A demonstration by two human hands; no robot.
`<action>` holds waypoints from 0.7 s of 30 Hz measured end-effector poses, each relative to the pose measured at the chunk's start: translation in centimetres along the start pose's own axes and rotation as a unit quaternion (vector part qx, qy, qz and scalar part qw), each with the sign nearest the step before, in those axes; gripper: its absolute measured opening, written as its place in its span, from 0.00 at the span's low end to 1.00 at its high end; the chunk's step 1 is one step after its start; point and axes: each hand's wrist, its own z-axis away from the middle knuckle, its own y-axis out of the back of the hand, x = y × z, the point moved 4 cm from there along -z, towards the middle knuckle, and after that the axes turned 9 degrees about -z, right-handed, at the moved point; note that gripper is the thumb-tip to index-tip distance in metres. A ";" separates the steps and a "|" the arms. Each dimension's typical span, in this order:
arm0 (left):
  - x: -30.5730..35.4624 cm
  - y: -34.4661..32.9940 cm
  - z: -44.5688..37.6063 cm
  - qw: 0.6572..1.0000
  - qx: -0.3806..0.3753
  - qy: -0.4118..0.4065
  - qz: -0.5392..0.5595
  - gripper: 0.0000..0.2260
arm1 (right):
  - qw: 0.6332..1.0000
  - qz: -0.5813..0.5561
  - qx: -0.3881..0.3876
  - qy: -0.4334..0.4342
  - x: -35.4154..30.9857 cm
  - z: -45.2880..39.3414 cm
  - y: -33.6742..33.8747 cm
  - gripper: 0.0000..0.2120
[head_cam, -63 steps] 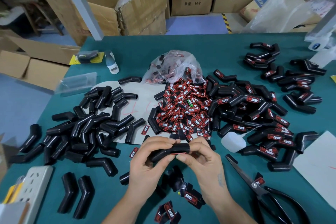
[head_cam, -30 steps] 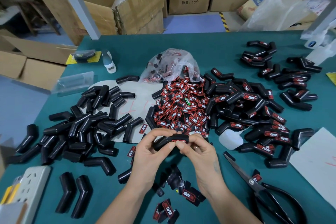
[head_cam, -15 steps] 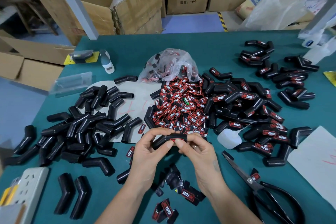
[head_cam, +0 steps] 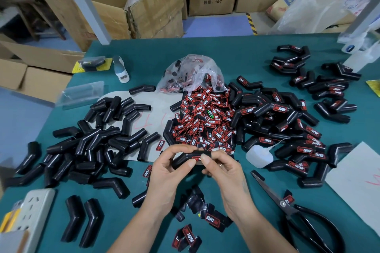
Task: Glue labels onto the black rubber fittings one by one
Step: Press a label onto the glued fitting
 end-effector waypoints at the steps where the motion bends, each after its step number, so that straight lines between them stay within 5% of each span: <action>1: 0.0 0.0 0.0 1.000 0.000 0.000 -0.001 0.10 | 1.000 -0.003 0.000 0.000 0.0 0.0 0.0 0.13; 21: 0.4 -0.2 0.3 0.996 0.007 -0.064 -0.065 0.02 | 1.000 -0.014 0.003 -0.001 0.4 0.1 0.0 0.18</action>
